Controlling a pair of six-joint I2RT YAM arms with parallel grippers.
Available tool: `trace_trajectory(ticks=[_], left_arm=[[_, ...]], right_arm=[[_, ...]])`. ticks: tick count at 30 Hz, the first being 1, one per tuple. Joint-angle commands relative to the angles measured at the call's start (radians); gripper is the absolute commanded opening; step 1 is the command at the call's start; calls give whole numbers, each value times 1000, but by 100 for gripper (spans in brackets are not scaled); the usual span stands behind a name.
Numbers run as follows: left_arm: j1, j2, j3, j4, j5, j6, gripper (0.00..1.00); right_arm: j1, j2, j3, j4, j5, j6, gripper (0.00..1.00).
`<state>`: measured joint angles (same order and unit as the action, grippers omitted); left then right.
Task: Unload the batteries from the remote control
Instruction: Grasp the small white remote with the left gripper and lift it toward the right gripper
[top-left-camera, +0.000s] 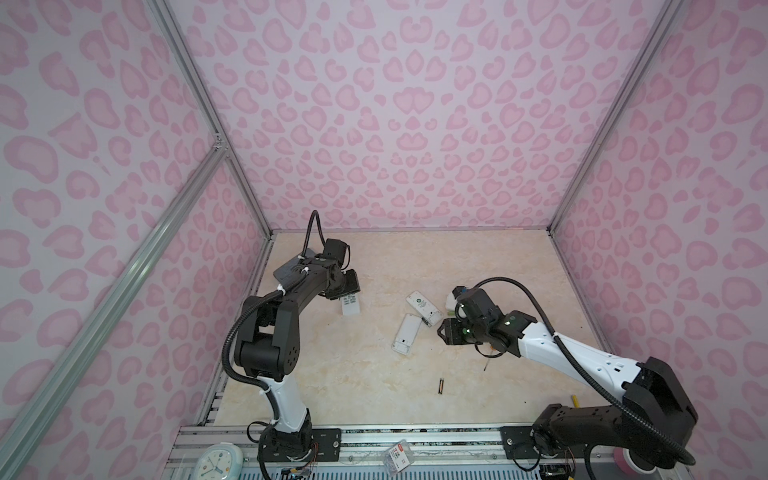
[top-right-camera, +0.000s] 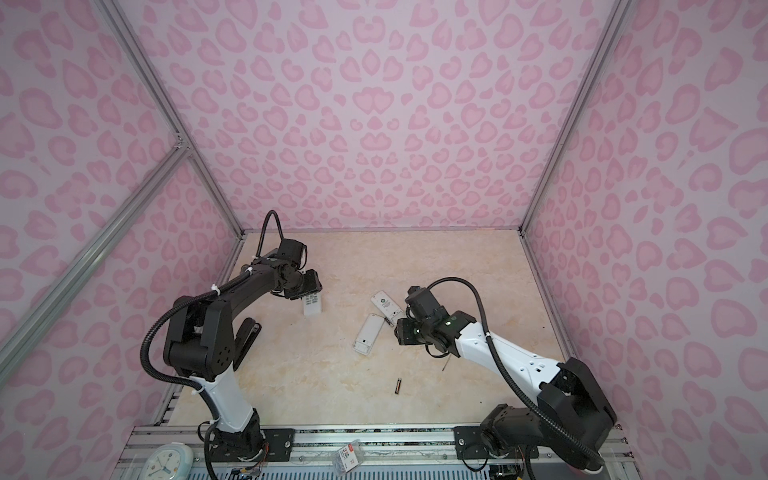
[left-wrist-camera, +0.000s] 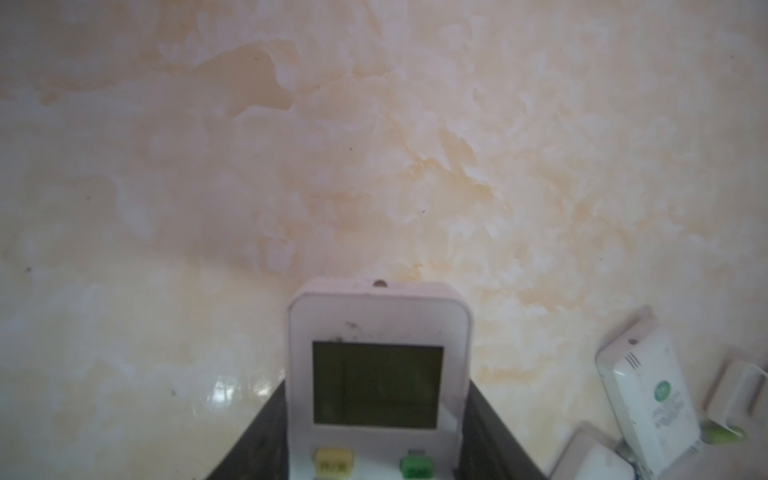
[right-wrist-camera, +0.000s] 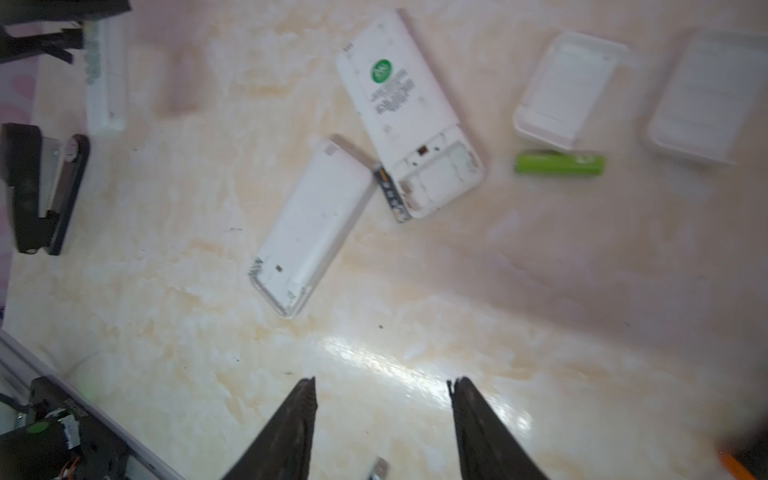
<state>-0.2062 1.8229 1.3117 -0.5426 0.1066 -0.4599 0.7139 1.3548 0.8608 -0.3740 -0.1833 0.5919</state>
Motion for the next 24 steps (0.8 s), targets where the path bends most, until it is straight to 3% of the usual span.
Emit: trace_trajectory(ticks=[1, 2, 7, 12, 20, 24], left_arm=[[0, -68, -49, 75, 149, -83, 37], [-2, -88, -71, 102, 180, -110, 33], [-13, -167, -174, 236, 275, -222, 32], [-28, -202, -246, 364, 348, -324, 32], [-51, -237, -275, 388, 361, -341, 32], [-54, -268, -307, 382, 358, -334, 32]], right_arm=[[66, 91, 72, 180, -38, 84, 54], [87, 122, 100, 219, -47, 98, 54], [105, 264, 184, 401, -126, 146, 52], [112, 390, 331, 331, -207, 125, 52], [137, 514, 392, 321, -235, 161, 51], [136, 536, 393, 389, -261, 181, 45]])
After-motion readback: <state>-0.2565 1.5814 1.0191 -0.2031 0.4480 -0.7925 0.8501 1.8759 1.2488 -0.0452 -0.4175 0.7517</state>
